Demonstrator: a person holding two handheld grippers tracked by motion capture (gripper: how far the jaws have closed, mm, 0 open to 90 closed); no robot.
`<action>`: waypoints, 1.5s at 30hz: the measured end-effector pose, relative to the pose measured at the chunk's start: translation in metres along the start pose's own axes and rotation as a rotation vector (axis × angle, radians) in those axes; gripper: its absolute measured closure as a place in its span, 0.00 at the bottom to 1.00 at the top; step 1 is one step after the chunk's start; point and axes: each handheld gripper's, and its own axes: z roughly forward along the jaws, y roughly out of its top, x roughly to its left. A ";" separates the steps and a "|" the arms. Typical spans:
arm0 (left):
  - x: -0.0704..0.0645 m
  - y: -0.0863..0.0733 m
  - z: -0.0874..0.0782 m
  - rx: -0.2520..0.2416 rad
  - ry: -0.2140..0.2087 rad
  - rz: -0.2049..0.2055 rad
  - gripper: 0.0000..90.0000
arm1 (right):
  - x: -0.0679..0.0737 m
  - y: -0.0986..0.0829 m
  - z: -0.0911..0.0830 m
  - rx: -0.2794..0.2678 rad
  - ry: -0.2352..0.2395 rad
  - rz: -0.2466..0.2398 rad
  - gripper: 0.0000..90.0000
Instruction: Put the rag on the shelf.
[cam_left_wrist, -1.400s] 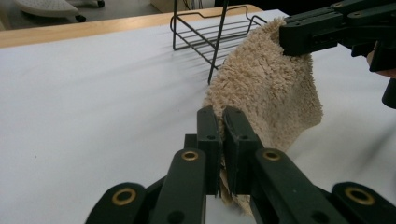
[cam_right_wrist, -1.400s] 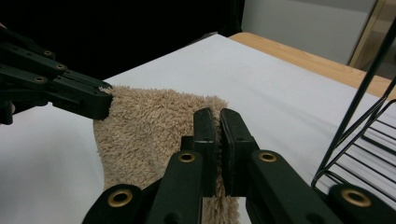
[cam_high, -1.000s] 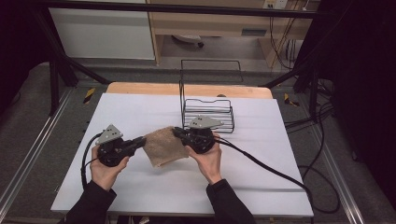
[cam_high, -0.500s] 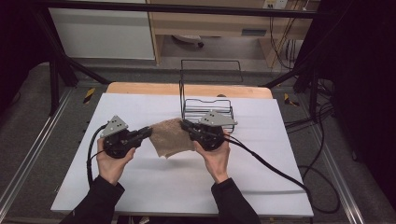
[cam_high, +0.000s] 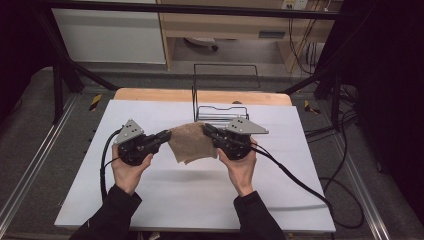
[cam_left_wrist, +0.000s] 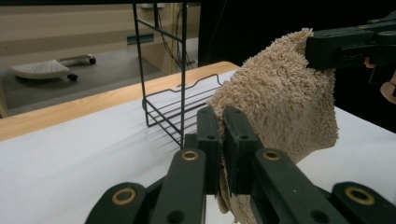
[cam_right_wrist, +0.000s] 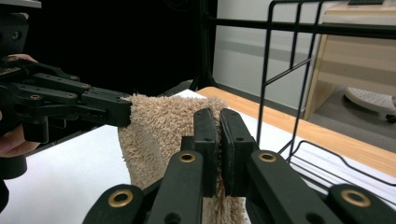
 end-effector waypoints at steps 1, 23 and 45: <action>-0.001 0.001 0.001 -0.004 -0.002 0.001 0.95 | 0.000 0.001 -0.002 -0.003 -0.003 -0.003 0.96; -0.017 0.037 0.019 -0.105 -0.036 0.001 0.95 | -0.017 0.025 -0.033 -0.100 -0.057 -0.006 0.96; -0.024 0.072 0.032 -0.179 -0.046 0.005 0.95 | -0.030 0.052 -0.048 -0.174 -0.101 -0.012 0.96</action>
